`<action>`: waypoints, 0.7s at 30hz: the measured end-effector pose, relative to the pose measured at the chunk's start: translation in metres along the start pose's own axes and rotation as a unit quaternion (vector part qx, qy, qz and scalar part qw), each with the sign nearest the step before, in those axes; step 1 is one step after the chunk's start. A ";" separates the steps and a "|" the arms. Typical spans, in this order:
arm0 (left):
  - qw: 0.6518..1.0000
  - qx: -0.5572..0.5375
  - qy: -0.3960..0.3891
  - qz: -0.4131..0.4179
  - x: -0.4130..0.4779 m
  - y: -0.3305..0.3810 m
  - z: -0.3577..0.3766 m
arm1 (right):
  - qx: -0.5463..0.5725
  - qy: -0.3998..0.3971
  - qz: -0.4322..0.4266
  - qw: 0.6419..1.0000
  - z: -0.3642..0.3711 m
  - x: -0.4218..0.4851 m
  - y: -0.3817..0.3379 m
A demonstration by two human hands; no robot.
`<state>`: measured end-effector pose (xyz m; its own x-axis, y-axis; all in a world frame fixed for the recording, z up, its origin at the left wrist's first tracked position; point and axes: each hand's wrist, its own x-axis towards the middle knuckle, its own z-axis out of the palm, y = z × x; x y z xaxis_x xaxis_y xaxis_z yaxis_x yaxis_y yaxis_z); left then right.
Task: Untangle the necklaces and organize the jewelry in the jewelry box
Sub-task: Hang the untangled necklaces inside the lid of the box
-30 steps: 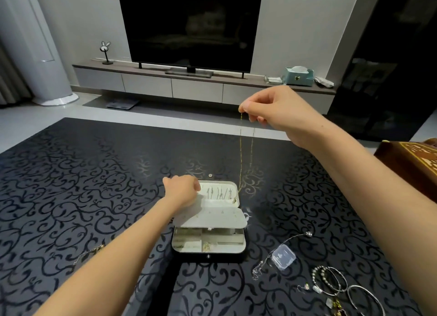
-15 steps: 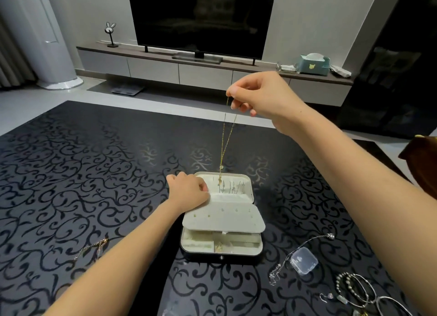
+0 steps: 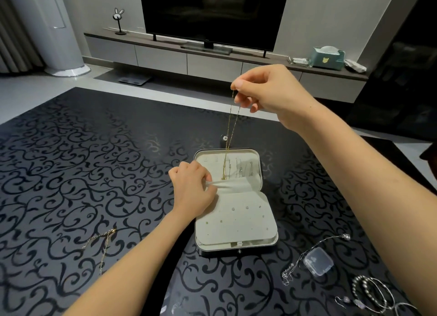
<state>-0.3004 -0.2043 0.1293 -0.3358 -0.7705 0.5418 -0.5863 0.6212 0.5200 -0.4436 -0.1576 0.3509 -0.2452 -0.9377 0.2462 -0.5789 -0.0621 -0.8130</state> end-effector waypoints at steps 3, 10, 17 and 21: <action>0.999 -0.002 0.017 0.030 0.001 0.002 -0.002 | 0.015 -0.006 -0.002 1.000 0.002 0.002 -0.001; 0.997 0.016 0.044 0.064 0.000 0.005 -0.006 | -0.043 -0.063 0.026 0.997 0.018 0.000 0.012; 0.997 0.027 0.040 0.065 0.000 0.004 -0.005 | -0.199 -0.089 0.042 0.975 0.065 -0.013 0.063; 0.997 0.029 0.037 0.062 0.001 0.002 -0.004 | -0.256 -0.055 0.010 0.965 0.088 -0.018 0.088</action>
<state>-0.2992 -0.2027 0.1333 -0.3545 -0.6750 0.6471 -0.5864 0.6995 0.4084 -0.4222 -0.1759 0.2283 -0.1923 -0.9695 0.1517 -0.8898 0.1070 -0.4437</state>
